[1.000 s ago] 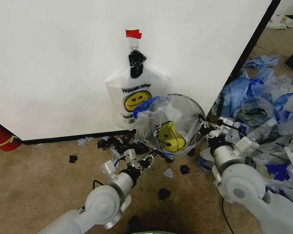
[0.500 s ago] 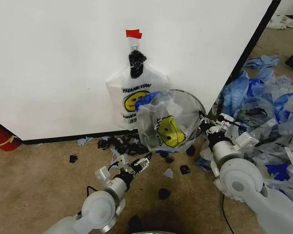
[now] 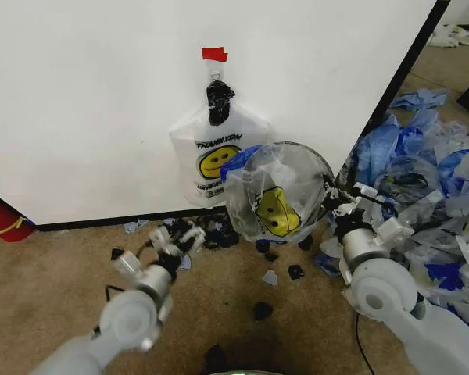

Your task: Pick up the garbage bag from the wall and place it over the trash bin.

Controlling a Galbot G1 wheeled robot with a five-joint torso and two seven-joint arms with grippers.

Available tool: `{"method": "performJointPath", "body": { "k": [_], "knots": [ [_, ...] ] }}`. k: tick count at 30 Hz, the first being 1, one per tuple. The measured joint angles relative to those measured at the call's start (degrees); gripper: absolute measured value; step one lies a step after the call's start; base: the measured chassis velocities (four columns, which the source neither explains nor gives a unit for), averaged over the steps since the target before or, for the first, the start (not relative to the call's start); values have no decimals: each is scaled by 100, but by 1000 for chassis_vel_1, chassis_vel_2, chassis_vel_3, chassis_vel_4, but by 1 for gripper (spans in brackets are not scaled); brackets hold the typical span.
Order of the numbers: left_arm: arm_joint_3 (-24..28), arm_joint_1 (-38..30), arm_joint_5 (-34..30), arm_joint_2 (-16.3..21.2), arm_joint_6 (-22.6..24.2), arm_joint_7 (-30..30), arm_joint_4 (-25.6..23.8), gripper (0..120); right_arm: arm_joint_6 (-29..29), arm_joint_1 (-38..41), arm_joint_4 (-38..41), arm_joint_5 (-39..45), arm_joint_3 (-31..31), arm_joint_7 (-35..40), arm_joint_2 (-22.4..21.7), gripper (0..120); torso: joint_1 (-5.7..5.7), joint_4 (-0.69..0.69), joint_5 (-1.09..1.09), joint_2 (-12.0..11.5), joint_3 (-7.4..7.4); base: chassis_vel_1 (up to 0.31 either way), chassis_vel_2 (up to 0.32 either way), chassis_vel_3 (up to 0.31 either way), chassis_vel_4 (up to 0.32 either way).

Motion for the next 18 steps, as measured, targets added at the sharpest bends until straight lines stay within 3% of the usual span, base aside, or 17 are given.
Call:
{"method": "performJointPath", "body": {
  "k": [4, 7, 9, 18],
  "knots": [
    [-43, -389, -400, 9, -18, 416, 164, 100, 123, -140, -51, -227, 2, -223, -14, 1, 0, 0, -3, 0, 0, 0, 0, 0, 0],
    [-1, -573, -689, -23, -40, 1339, 460, 100, 140, -277, -5, -299, 2, -302, -39, 1, 0, 0, -1, 0, 1, 0, 0, 0, 0],
    [50, -574, -710, -42, -15, 1543, 528, 100, 144, -298, 44, -311, 5, -304, -60, 1, 0, 2, -2, 0, 0, 0, 0, 0, 0],
    [193, -499, -625, -100, 90, 1701, 767, 100, 138, -344, 285, -294, 90, -248, -212, 1, 0, 2, -2, 0, 0, 0, 0, 0, 0]
  ]
}}
